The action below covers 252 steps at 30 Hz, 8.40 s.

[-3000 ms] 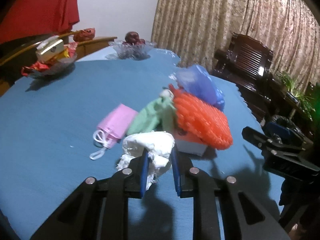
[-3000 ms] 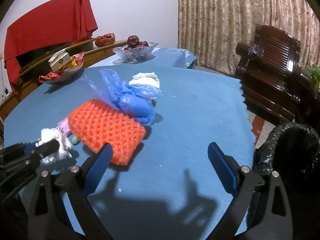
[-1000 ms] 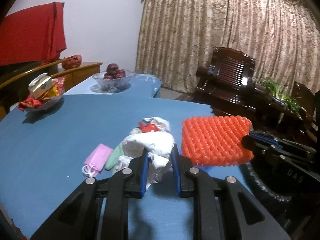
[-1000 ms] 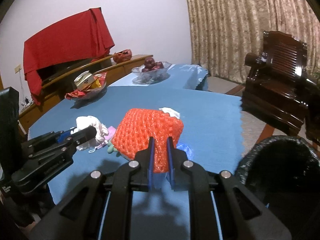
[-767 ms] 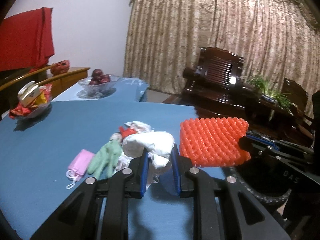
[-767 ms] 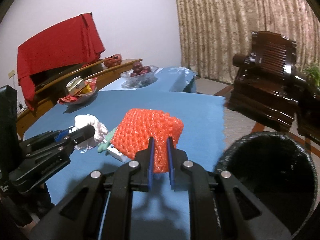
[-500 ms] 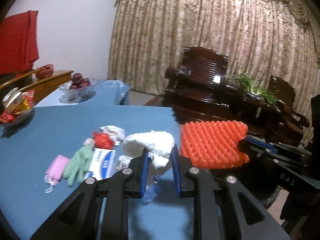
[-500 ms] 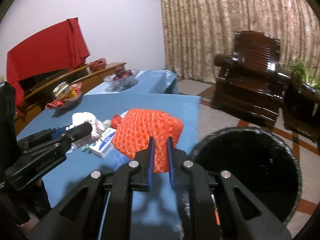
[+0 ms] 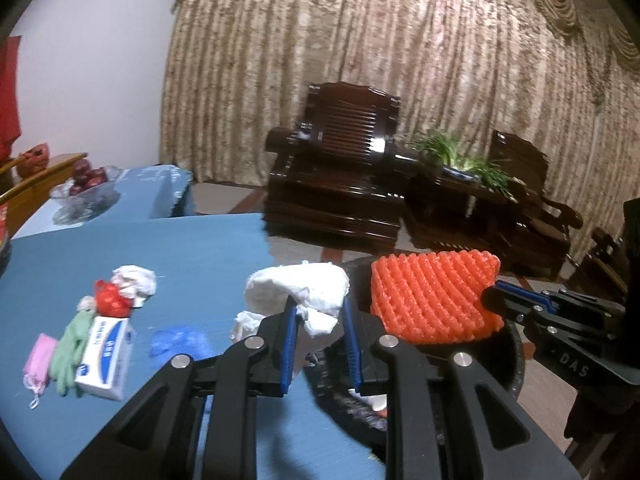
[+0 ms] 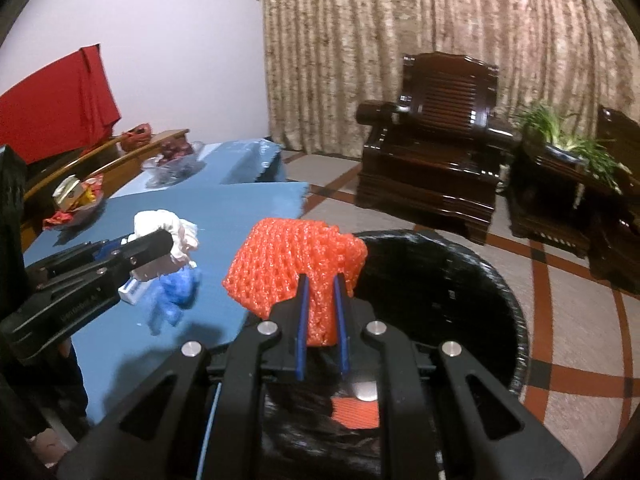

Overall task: Collect trash
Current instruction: 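Carry the tissue and orange net over the bin and open both grippers, then move both grippers back over the table toward the blue bag and white box, then grasp the blue plastic bag with the right gripper while the left gripper approaches the white box, then close the left gripper on the white box with blue print, then carry the white box and blue bag over the bin and release both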

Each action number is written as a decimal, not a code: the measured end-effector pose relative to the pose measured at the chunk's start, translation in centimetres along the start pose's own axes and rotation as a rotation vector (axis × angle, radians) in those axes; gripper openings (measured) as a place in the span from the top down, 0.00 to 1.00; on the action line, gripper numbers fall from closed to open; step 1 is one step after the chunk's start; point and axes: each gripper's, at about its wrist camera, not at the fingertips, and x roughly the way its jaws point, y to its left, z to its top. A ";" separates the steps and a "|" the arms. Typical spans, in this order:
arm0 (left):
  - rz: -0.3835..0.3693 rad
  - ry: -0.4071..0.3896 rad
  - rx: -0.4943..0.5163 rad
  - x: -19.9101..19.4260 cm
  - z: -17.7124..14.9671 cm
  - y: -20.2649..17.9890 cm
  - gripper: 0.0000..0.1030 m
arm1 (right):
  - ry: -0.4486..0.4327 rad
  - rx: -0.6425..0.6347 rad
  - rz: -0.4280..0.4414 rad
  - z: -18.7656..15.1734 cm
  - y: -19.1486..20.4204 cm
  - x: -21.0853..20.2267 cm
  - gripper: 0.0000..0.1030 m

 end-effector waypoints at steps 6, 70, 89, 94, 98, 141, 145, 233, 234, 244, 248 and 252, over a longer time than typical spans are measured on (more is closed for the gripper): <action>-0.055 0.023 0.031 2.3 -0.1 -3.0 0.79 | 0.013 0.031 -0.055 -0.8 -2.8 0.1 0.89; 0.458 -0.061 -0.137 -8.4 -4.4 19.0 0.06 | -0.006 -0.141 0.227 2.3 16.2 8.7 0.05; 0.505 0.014 -0.215 -6.2 -7.6 24.4 0.09 | 0.132 -0.169 0.208 -0.5 20.1 18.3 0.05; 0.505 0.023 -0.218 -5.4 -7.8 24.9 0.09 | 0.160 -0.175 0.193 -1.0 20.4 19.7 0.05; 0.501 0.028 -0.218 -4.9 -7.8 25.1 0.10 | 0.198 -0.176 0.206 -1.1 20.8 20.9 0.14; 0.340 0.150 -0.147 1.4 -8.3 20.0 0.55 | 0.247 -0.158 0.297 -1.1 17.8 19.1 0.63; 0.375 0.181 -0.155 2.5 -8.6 20.8 0.49 | 0.246 -0.155 0.293 -1.1 17.5 19.0 0.63; 0.028 0.102 0.053 3.4 -0.5 -3.4 0.47 | 0.026 0.084 -0.069 -0.7 -5.8 0.5 0.63; 0.022 0.104 0.059 3.7 -0.5 -3.8 0.47 | 0.028 0.085 -0.075 -0.9 -6.0 0.5 0.63; -0.015 0.125 0.086 6.0 -0.8 -6.3 0.47 | 0.044 0.108 -0.110 -1.5 -8.1 0.9 0.63; -0.022 0.135 0.094 6.8 -0.9 -6.7 0.47 | 0.055 0.113 -0.119 -1.9 -8.7 1.4 0.63; -0.026 0.150 0.097 7.6 -1.1 -7.1 0.47 | 0.067 0.122 -0.128 -2.5 -9.3 1.9 0.63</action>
